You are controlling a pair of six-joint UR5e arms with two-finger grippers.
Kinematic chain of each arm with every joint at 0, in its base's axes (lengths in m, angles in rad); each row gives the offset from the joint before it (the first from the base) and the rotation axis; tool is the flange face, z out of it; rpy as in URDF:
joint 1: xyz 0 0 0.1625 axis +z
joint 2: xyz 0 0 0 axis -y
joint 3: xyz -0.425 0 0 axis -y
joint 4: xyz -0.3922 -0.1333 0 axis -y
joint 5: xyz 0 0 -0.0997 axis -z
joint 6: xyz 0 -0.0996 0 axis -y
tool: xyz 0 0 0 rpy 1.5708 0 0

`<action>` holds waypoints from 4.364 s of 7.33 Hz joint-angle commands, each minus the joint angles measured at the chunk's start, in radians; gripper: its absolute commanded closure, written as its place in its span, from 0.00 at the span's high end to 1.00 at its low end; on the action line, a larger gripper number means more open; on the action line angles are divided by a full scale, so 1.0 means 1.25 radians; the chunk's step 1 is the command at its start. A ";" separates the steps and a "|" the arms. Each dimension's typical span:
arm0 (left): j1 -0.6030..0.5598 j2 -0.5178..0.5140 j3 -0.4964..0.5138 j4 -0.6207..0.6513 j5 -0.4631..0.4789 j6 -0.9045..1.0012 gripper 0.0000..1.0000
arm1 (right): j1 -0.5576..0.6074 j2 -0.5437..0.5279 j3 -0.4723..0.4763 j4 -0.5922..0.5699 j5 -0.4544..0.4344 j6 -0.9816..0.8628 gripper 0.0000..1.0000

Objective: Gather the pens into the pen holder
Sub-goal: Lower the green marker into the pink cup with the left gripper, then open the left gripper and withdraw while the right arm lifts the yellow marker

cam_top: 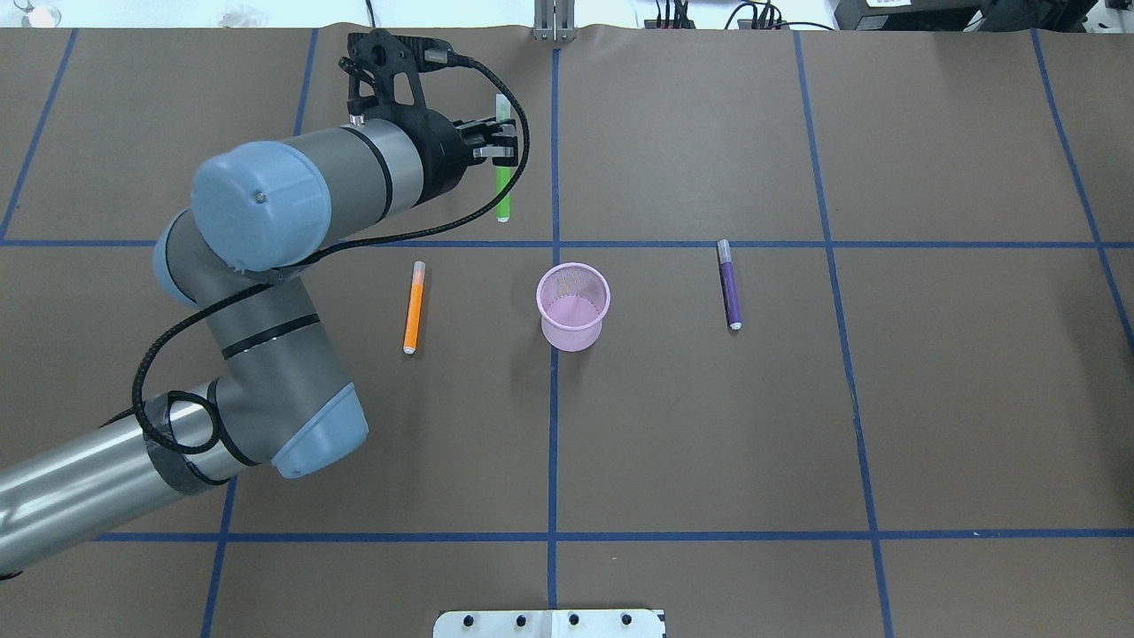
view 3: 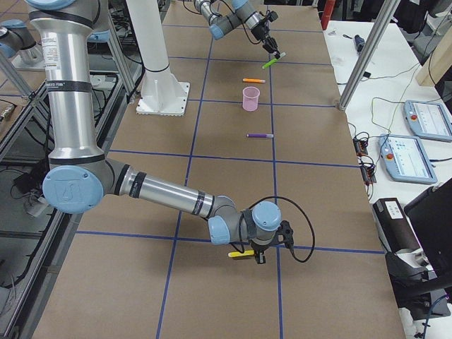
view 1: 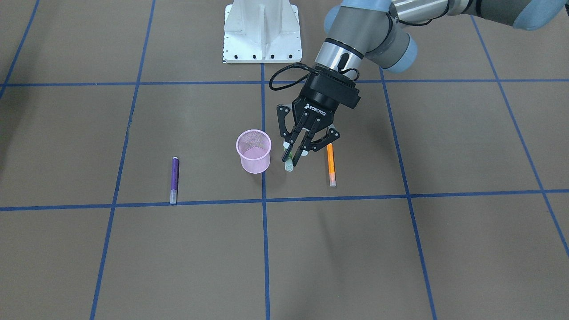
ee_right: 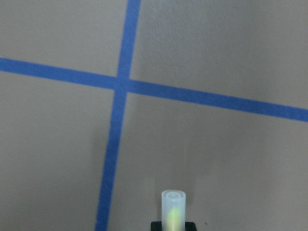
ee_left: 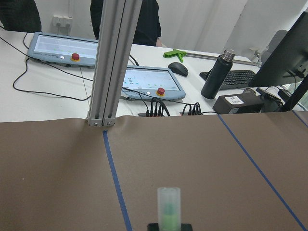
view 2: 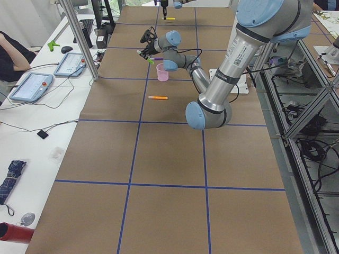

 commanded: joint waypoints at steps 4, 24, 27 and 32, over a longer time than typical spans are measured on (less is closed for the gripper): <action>0.137 -0.035 0.041 -0.028 0.173 -0.009 0.00 | 0.027 0.056 0.026 -0.001 0.053 0.061 0.00; 0.164 -0.003 0.103 -0.111 0.171 -0.048 1.00 | 0.015 0.167 0.232 0.153 0.039 0.153 0.00; 0.113 0.034 0.103 -0.101 0.079 -0.074 0.99 | -0.052 0.206 0.240 0.295 -0.042 0.282 0.00; -0.060 0.079 0.075 0.046 -0.262 -0.096 0.99 | -0.234 0.208 0.273 0.505 -0.232 0.518 0.00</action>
